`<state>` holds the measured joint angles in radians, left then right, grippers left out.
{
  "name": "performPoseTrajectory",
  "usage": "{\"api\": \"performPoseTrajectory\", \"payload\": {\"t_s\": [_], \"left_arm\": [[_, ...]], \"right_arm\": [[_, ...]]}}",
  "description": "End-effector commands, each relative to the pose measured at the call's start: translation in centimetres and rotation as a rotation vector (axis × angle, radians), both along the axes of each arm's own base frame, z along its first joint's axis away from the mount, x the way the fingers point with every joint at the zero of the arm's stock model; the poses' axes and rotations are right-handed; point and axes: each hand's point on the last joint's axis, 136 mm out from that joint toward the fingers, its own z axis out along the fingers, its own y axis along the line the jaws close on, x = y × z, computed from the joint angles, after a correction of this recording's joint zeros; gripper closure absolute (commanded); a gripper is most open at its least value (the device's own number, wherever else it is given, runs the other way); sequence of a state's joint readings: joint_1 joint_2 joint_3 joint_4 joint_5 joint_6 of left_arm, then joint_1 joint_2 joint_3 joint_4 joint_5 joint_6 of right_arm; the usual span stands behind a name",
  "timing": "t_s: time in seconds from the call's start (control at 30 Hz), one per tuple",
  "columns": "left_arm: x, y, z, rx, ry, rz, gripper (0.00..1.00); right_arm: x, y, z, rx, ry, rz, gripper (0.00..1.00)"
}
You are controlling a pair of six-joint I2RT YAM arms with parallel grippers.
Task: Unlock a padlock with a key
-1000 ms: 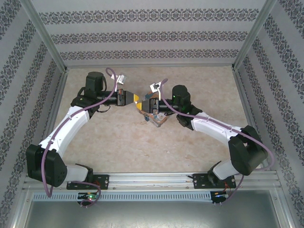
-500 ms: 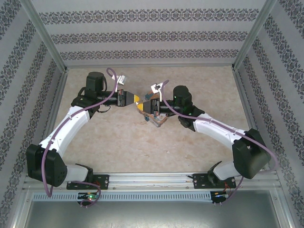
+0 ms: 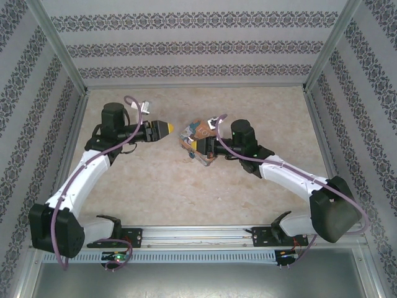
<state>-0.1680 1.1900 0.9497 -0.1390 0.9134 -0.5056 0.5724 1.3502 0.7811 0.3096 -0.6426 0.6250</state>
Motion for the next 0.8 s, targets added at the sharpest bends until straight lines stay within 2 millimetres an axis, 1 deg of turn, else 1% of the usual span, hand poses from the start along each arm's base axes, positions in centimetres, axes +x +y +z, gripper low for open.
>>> {"api": "performPoseTrajectory", "payload": {"t_s": [0.0, 0.1, 0.17, 0.3, 0.43, 0.53, 0.67, 0.77], "left_arm": [[0.7, 2.3, -2.9, 0.124, -0.066, 0.125, 0.24], [0.0, 2.8, -5.2, 0.138, -0.076, 0.157, 0.14], [-0.4, 2.7, -6.4, 0.13, -0.068, 0.156, 0.11], [-0.8, 1.8, -9.1, 0.126, -0.015, 0.124, 0.1], [-0.5, 0.6, -10.8, 0.098, -0.01, 0.088, 0.1], [-0.2, -0.2, -12.0, 0.096, 0.0, 0.068, 0.1], [0.2, -1.2, -13.3, 0.109, 0.003, 0.05, 0.11], [0.4, -2.1, -14.1, 0.11, 0.0, 0.027, 0.13]], "right_arm": [[1.6, -1.9, -2.7, -0.048, 0.023, -0.092, 1.0], [2.9, -3.0, -5.0, -0.07, 0.094, -0.144, 1.0], [3.7, -3.5, -6.6, -0.081, 0.146, -0.17, 1.0], [5.0, -3.9, -8.5, -0.098, 0.197, -0.21, 1.0], [6.2, -4.2, -9.8, -0.114, 0.226, -0.23, 1.0], [6.8, -4.2, -10.5, -0.119, 0.237, -0.231, 1.0], [7.1, -4.5, -11.5, -0.135, 0.255, -0.239, 1.0], [7.0, -4.8, -12.7, -0.158, 0.277, -0.238, 1.0]]}}
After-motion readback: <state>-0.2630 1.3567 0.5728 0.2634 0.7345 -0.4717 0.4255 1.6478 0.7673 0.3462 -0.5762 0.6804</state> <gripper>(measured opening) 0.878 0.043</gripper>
